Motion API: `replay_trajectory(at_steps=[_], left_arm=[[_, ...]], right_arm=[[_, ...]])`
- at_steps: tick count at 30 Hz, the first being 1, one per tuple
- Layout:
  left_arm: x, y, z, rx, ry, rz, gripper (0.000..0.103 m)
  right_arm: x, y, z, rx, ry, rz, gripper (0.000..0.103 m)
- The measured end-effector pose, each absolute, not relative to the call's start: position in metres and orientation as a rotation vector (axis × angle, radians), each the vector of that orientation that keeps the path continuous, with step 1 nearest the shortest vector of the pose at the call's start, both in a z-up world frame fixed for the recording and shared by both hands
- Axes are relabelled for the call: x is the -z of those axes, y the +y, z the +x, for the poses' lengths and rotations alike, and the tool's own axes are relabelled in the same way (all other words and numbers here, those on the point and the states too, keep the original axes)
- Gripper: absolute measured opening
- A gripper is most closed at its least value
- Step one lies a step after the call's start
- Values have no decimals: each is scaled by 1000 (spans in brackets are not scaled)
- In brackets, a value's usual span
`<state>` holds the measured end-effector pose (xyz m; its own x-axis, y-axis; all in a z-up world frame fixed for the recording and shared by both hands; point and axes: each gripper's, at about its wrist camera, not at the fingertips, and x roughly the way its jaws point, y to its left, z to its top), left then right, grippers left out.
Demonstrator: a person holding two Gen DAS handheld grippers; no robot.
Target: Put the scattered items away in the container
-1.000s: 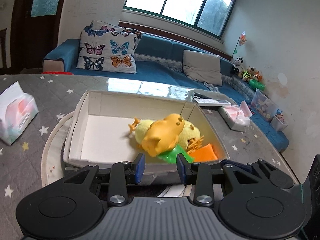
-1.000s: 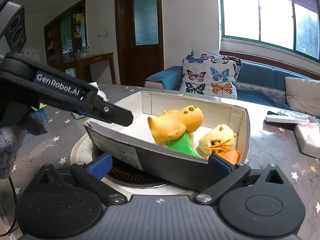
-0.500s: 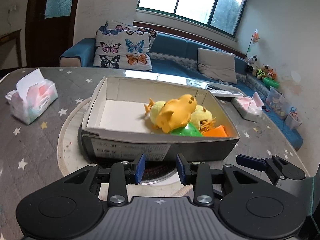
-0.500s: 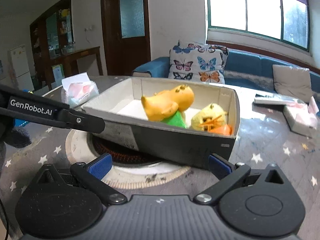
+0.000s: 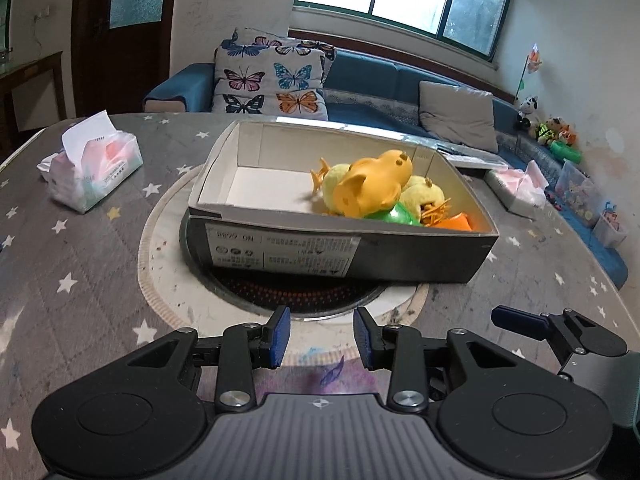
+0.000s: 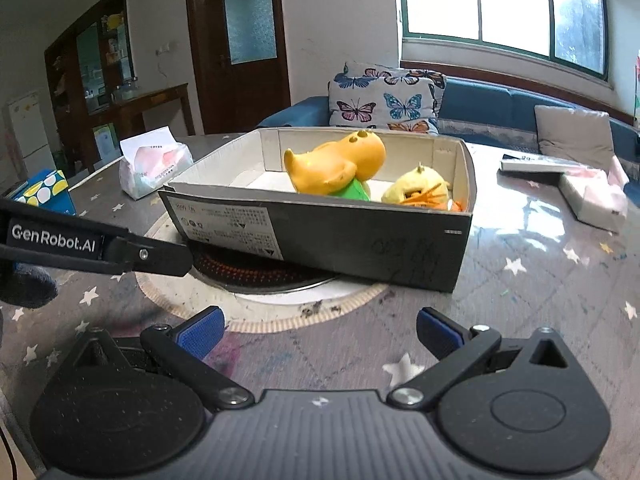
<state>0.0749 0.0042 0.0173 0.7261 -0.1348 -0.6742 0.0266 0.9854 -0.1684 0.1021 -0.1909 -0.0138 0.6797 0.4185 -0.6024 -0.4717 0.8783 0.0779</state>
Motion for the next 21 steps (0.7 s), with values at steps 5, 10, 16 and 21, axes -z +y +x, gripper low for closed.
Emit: replay_trajectory(at_steps=[5, 10, 16, 21], left_arm=[[-12, 2, 73, 67, 766, -135, 37], [-7, 3, 72, 36, 780, -131, 36], [-7, 1, 72, 26, 778, -119, 36], [-6, 0, 72, 20, 781, -119, 36]], right_arm=[[18, -191, 98, -495, 661, -80, 103], [21, -192, 96, -490, 674, -69, 103], [23, -191, 94, -482, 679, -70, 103], [22, -189, 94, -479, 680, -75, 103]])
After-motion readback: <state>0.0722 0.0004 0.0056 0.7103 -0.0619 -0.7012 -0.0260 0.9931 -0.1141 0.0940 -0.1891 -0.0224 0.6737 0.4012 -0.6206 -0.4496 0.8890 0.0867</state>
